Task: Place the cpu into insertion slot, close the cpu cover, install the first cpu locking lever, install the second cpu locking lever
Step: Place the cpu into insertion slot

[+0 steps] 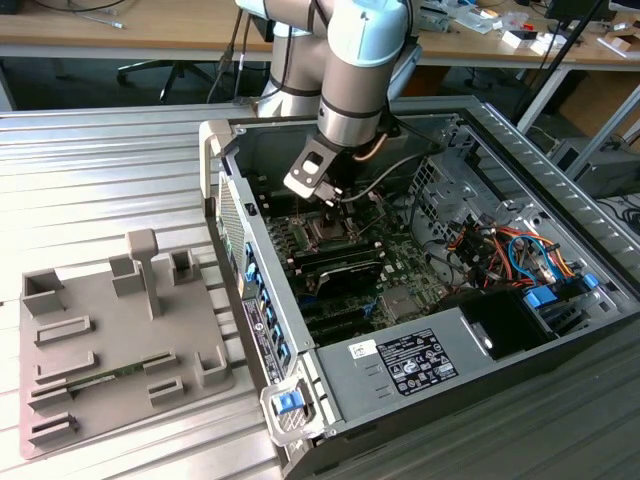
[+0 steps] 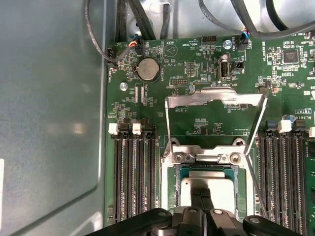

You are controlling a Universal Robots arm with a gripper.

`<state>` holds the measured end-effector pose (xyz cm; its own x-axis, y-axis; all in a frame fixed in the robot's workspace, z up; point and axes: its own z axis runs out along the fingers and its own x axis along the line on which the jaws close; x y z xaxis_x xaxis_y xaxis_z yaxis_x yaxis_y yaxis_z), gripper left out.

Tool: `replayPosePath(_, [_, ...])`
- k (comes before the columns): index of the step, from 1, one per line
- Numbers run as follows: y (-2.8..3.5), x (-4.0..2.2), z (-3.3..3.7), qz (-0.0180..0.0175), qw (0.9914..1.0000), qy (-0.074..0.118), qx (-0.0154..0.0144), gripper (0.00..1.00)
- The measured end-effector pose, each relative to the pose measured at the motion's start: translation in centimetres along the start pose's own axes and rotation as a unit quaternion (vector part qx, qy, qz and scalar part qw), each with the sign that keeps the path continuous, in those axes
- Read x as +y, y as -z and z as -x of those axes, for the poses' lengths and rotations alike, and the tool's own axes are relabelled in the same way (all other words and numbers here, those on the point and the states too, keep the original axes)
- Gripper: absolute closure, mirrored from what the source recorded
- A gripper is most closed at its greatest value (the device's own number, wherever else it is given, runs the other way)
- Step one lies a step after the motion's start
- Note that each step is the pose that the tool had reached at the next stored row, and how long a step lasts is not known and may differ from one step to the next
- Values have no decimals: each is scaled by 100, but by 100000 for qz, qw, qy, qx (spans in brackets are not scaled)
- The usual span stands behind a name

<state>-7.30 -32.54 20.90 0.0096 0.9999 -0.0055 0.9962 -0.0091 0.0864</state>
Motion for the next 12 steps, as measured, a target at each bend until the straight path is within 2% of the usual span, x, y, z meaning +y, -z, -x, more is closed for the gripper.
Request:
replayPosePath(1, [90, 7, 3, -48, 100000, 8, -74, 89])
replayPosePath(2, [117, 14, 4, -49, 100000, 21, -75, 89])
replayPosePath(7, [147, 96, 3, -131, 100000, 10, -95, 89])
replayPosePath(9, [199, 117, 3, -127, 100000, 9, -81, 89])
replayPosePath(11, [350, 136, 4, -127, 100000, 3, -83, 89])
replayPosePath(12, [380, 139, 4, -130, 100000, 5, -89, 89])
